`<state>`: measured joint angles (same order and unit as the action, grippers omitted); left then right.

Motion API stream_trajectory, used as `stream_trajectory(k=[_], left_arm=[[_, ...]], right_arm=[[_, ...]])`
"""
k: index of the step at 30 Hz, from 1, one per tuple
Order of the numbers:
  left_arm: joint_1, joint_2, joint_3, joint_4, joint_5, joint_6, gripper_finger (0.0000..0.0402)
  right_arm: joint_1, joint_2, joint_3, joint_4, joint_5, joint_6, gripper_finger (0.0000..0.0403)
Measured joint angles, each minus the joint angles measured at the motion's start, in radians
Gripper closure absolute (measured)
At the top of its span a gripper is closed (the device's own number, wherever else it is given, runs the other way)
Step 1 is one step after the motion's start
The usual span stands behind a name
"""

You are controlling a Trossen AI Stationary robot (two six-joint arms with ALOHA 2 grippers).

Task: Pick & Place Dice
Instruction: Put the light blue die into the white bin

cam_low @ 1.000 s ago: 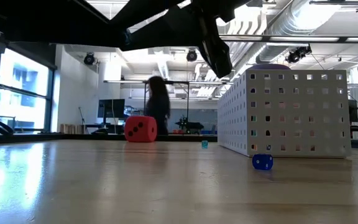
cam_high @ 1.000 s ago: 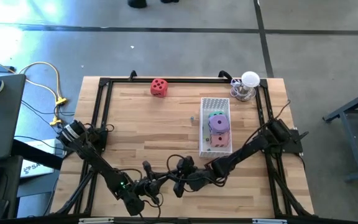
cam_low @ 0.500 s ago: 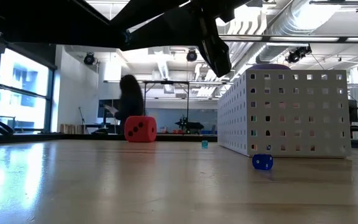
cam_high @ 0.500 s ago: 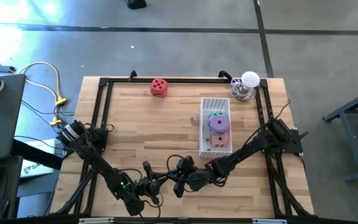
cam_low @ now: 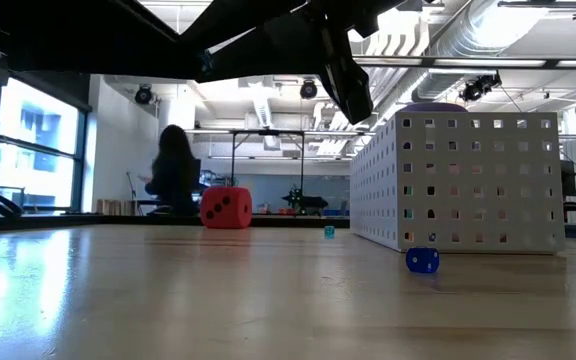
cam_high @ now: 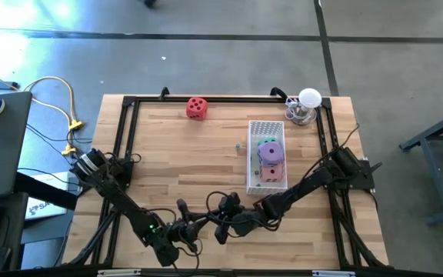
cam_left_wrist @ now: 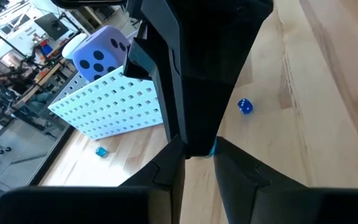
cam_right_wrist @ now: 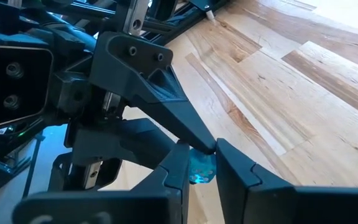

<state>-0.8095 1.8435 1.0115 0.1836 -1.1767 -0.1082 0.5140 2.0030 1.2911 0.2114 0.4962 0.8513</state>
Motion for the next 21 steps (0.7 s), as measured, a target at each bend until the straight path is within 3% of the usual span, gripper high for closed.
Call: stream_trajectory(k=[21], left_arm=[[0.004,0.000,-0.002,0.035,0.042,0.005,0.0192]], right_arm=[[0.010,-0.020,0.000,-0.091,-0.015,-0.044,0.0365]])
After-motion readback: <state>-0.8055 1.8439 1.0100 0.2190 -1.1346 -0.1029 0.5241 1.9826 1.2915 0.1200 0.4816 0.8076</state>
